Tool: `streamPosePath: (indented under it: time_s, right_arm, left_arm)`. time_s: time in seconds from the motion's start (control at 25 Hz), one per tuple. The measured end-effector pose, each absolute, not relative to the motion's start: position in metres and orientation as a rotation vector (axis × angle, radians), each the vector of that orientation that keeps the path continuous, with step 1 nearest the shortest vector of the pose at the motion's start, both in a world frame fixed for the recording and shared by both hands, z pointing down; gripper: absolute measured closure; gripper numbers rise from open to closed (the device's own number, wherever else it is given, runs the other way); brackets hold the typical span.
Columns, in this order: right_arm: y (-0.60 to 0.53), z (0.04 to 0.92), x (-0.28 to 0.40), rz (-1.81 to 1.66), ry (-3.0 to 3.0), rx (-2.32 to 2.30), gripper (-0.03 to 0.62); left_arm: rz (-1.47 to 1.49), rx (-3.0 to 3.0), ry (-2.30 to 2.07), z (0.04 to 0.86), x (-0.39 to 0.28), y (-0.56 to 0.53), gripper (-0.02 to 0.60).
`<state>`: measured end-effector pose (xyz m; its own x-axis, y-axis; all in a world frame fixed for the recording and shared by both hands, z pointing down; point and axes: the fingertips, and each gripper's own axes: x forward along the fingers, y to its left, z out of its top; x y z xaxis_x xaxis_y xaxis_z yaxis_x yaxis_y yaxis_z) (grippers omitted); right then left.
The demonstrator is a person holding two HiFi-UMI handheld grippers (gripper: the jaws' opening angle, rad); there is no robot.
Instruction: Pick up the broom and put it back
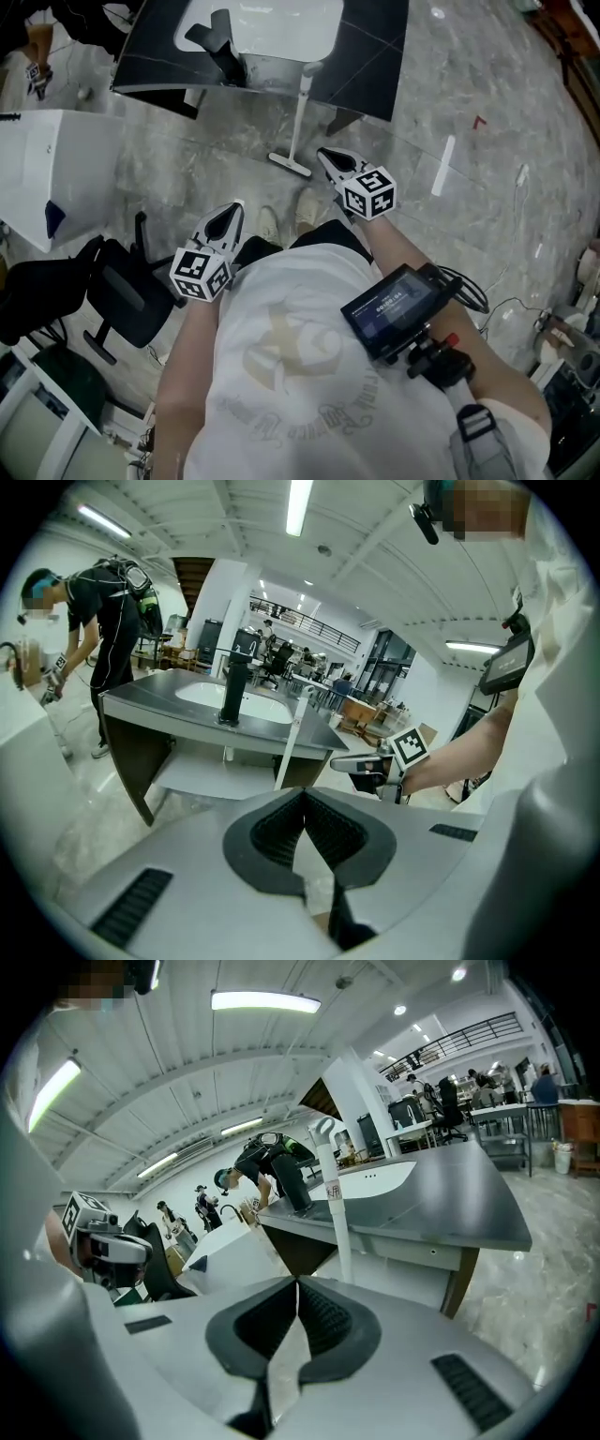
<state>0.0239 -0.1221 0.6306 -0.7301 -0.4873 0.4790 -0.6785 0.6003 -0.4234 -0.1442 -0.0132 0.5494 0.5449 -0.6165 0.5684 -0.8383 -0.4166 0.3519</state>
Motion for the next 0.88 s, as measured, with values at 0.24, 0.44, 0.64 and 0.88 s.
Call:
streamPosePath:
  time_s: [0.24,0.44,0.64,0.88]
  right_arm:
    - [-0.133,0.646,0.018,0.863,-2.5,0.905,0.574]
    - [-0.144,0.668,0.02,0.898,-2.453,0.928,0.574]
    - [-0.145,0.683,0.018,0.902,-2.419,0.908,0.574]
    - [-0.155,0.698,0.01,0.906,-2.403,0.885,0.573]
  left_arm:
    - [0.447,2.138,-1.228,0.547,-0.143,-0.014,0.569]
    - [0.421,2.109,-1.252,0.549,-0.14,-0.012,0.569]
    - [0.422,2.062,-1.265,0.558,-0.143,0.007,0.569]
    - [0.422,2.016,-1.291,0.566,-0.15,0.019,0.569]
